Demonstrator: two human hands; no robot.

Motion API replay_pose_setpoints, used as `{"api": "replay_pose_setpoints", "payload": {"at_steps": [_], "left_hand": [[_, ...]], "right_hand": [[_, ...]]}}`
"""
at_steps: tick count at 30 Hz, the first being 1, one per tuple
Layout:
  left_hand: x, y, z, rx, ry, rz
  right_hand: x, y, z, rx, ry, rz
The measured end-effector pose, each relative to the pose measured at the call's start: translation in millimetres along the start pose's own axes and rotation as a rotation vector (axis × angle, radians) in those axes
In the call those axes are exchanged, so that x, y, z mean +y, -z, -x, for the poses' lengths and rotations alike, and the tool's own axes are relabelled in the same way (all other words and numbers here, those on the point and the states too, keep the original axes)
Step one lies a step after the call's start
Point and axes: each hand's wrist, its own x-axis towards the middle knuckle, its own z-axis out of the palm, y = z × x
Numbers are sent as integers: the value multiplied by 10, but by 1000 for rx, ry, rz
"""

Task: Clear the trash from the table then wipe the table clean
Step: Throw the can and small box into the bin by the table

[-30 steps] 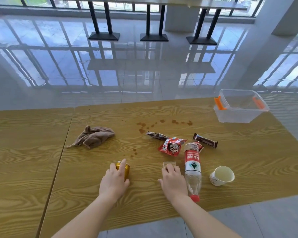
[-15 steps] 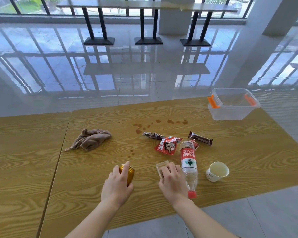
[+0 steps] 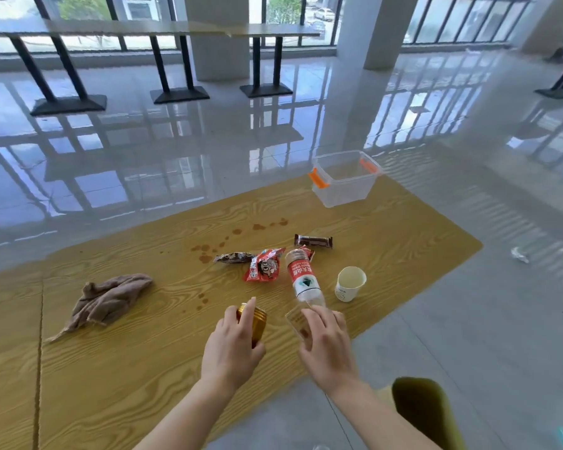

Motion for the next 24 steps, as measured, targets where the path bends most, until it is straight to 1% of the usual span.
{"api": "replay_pose_setpoints", "payload": {"at_steps": [4,7,15,19,24], "left_hand": [[196,-84,69,-59,-142,11],[376,-162,116,-104,-221,8],[1051,-452,196,-181,-420,10],[1492,-712,235,-208,-483,6],[2086,-1180,318,-253,-513,-12]], "right_hand": [[84,142,345,63,-167,26],[178,263,581,75,-284,57],[589,575,1070,131,-477,118],[975,721,1308,159,-562,133],[1710,876,1637,154,-673,85]]}}
